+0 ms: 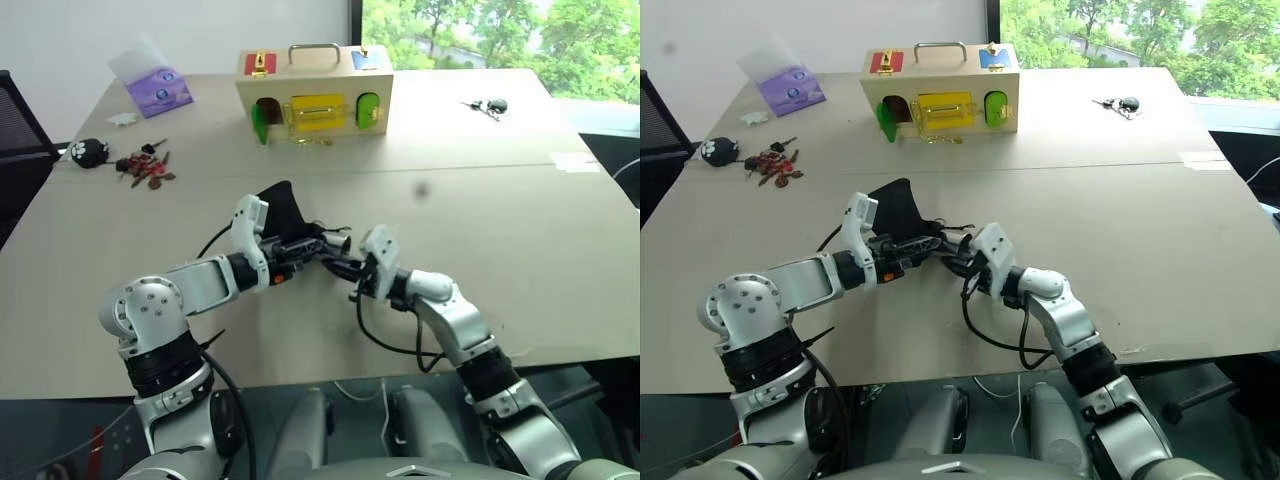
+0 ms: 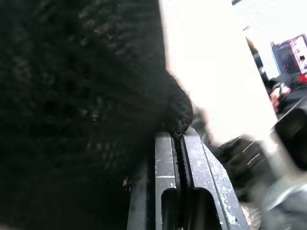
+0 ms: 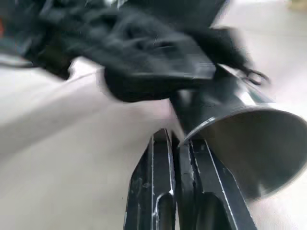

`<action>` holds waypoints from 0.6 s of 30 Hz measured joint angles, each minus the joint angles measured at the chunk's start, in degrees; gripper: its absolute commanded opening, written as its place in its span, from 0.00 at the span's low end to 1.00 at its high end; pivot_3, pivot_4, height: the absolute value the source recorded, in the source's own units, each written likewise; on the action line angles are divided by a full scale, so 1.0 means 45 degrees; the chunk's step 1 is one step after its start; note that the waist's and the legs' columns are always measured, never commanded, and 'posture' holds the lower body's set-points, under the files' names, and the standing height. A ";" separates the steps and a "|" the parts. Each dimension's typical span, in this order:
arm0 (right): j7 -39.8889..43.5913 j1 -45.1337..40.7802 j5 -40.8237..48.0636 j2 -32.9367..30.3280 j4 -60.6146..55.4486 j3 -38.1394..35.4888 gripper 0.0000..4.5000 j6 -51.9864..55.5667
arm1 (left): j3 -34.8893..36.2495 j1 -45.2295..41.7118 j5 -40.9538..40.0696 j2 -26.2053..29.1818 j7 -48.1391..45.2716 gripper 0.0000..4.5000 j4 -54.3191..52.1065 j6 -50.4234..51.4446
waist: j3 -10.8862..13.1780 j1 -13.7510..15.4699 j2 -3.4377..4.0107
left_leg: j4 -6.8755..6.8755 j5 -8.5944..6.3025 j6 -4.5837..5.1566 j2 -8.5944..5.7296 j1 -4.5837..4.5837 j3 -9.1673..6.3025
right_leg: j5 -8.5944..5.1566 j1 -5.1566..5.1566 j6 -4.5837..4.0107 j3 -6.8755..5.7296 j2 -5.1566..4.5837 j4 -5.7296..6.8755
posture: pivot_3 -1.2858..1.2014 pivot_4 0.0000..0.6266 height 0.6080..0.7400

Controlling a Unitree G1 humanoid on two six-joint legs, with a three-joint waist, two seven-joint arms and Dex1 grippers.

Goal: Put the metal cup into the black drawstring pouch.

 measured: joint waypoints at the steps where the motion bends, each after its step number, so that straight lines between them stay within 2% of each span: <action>1: 0.0058 -0.0345 -0.0328 0.0186 0.0674 0.0140 0.00 -0.0658 | 0.0132 -0.0198 -0.0240 -0.0149 0.0129 0.00 -0.0038 0.0021 | 0.0000 -0.0005 0.0000 | -0.0001 0.0001 -0.0002 0.0004 0.0001 -0.0001 | 0.0000 0.0000 0.0000 -0.0002 0.0004 0.0001 | 0.52 0.24 1.00; 5: 0.0219 -0.2228 -0.1439 0.0683 0.3696 0.0513 0.00 -0.3406 | 0.0578 -0.0373 -0.1334 -0.0288 0.0797 0.00 -0.0063 0.0061 | 0.0001 -0.0032 -0.0003 | 0.0000 0.0009 -0.0015 0.0005 0.0000 -0.0016 | 0.0002 -0.0001 -0.0002 0.0002 -0.0004 0.0008 | 0.52 0.24 1.00; 7: 0.0329 -0.2369 -0.1347 0.0921 0.4047 0.0392 0.00 -0.3704 | 0.0611 -0.0307 -0.1512 -0.0266 0.0942 0.00 -0.0100 0.0060 | 0.0000 0.0019 -0.0004 | 0.0000 0.0009 -0.0016 0.0006 -0.0004 -0.0026 | 0.0003 -0.0001 -0.0002 0.0001 -0.0013 0.0007 | 0.52 0.24 1.00; 10: 0.0652 -0.2410 -0.0280 0.2018 0.4732 -0.0548 0.00 -0.3528 | 0.0663 0.0247 -0.2229 -0.0229 0.1414 0.00 -0.0210 0.0063 | -0.0003 0.0040 -0.0009 | -0.0006 0.0006 -0.0020 0.0018 -0.0015 -0.0057 | 0.0003 -0.0003 -0.0003 0.0000 -0.0028 -0.0008 | 0.52 0.24 1.00; 14: 0.0989 -0.2379 0.0354 0.2204 0.4666 -0.1137 0.00 -0.3080 | 0.1009 0.0466 -0.2835 -0.0265 0.2066 0.00 -0.0494 0.0062 | -0.0003 0.0129 -0.0011 | -0.0005 0.0005 -0.0019 0.0010 -0.0023 -0.0080 | 0.0003 0.0000 -0.0003 -0.0021 -0.0041 -0.0017 | 0.52 0.24 1.00; 18: 0.2471 -0.0872 0.0529 0.0772 0.2532 -0.0616 0.00 -0.2205 | 0.1463 0.0299 -0.2721 -0.0193 0.2784 0.00 -0.0405 -0.0439 | -0.0003 0.0193 -0.0011 | -0.0005 0.0004 -0.0017 -0.0004 -0.0021 -0.0079 | 0.0002 0.0009 -0.0001 -0.0033 -0.0040 -0.0019 | 0.52 0.24 1.00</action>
